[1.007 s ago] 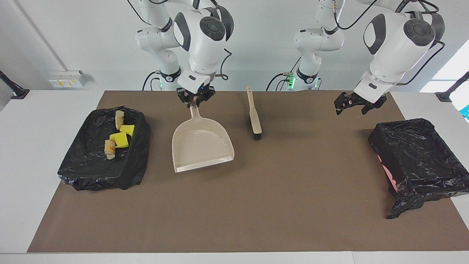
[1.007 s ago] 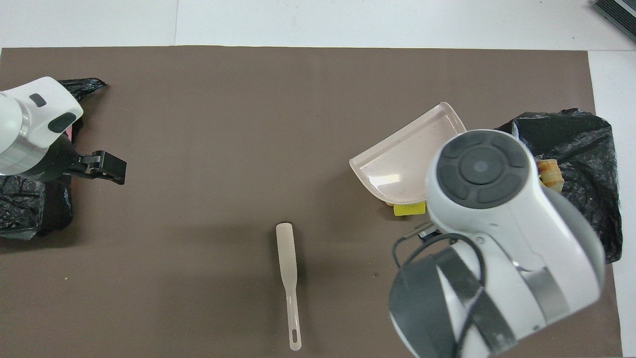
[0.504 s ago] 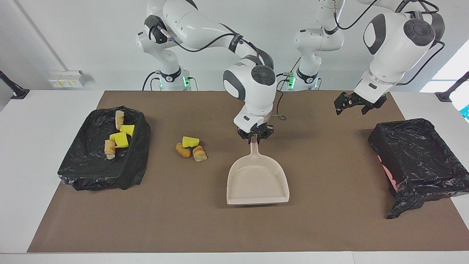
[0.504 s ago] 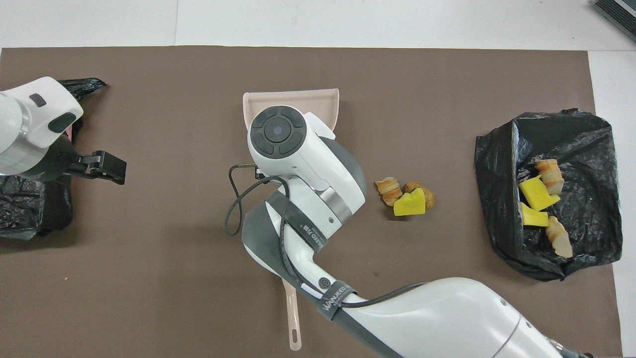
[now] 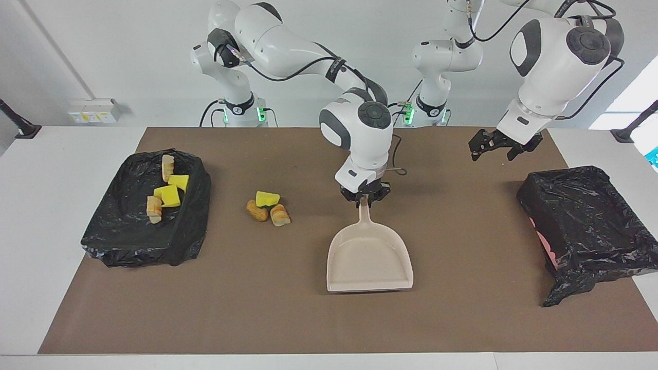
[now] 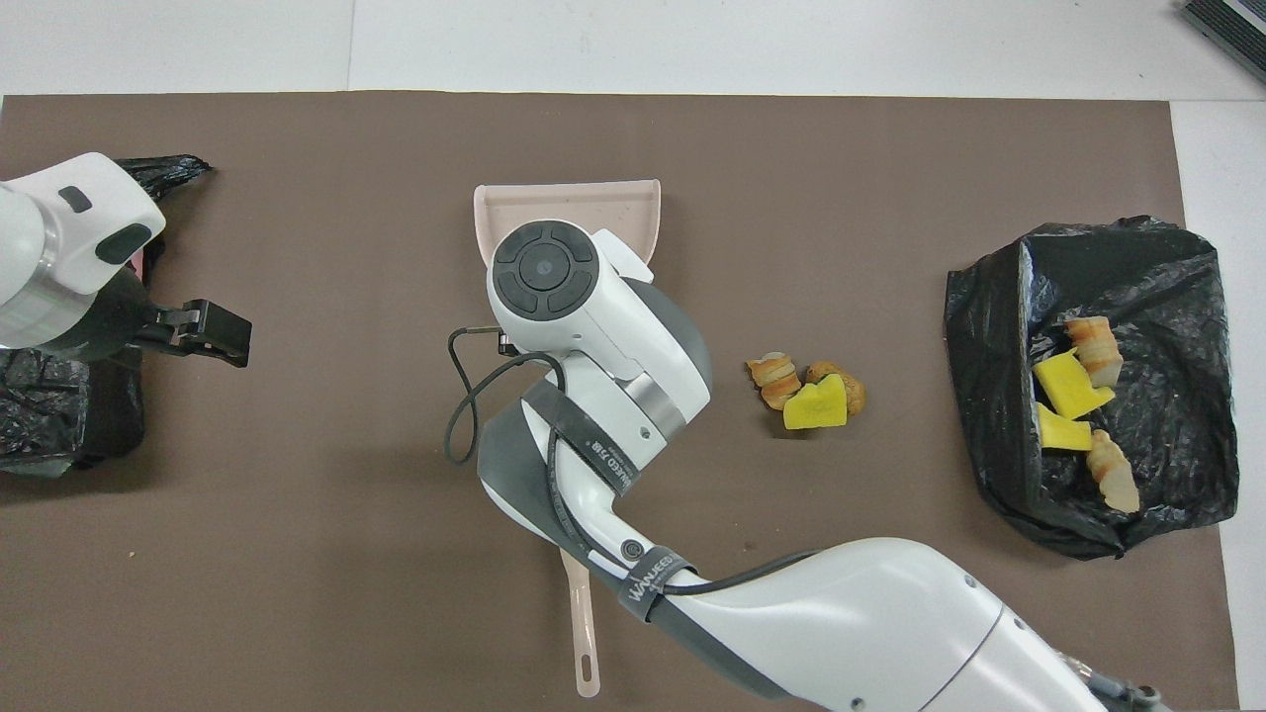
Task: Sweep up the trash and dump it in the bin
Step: 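Lower the empty dustpan onto the table center with the right gripper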
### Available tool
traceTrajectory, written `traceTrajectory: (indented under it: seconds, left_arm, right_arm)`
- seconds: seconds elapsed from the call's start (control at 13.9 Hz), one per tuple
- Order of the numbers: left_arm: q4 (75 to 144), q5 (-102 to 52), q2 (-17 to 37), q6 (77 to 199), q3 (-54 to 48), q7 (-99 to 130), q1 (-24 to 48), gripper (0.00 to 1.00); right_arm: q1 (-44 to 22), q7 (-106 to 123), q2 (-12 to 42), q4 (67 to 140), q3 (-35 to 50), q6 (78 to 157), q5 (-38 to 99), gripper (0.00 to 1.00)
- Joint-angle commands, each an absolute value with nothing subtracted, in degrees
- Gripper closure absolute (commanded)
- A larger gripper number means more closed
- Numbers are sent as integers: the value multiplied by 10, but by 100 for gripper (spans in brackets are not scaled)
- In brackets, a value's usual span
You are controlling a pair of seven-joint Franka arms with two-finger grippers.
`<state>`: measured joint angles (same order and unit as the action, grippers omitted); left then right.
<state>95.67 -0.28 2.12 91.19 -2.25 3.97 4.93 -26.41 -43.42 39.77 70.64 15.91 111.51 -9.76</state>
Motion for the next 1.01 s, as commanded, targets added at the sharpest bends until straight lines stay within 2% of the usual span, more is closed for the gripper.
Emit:
traceTrajectory:
  seconds: [0.0,0.29,0.36,0.43,0.5,0.72,0.94]
  left_arm:
    - [943,8,27,899,-28,32,43,0]
    - [961,3,19,935,-29,26,48,0]
    - [982,1,11,973,-29,30,54,0]
    - [995,1,9,992,-29,31,54,0]
    - [995,-1,16,1001,-32,33,54,0]
    - [997,-10,41,1043,-32,30,55,0]
    - [995,-10,77,1082,-33,29,55,0]
  right_arm:
    - [-257,-439,396,722,163,1143,-93,100]
    - [-246,-438,385,752,164,1143,-90,85]
    - [-247,-437,384,752,163,1142,-92,60]
    - [-247,-436,384,751,163,1139,-94,21]
    - [-250,-432,383,751,163,1137,-96,0]
    - [-244,-425,358,753,164,1116,-101,0]
    - [-238,-381,317,760,165,1043,-96,0]
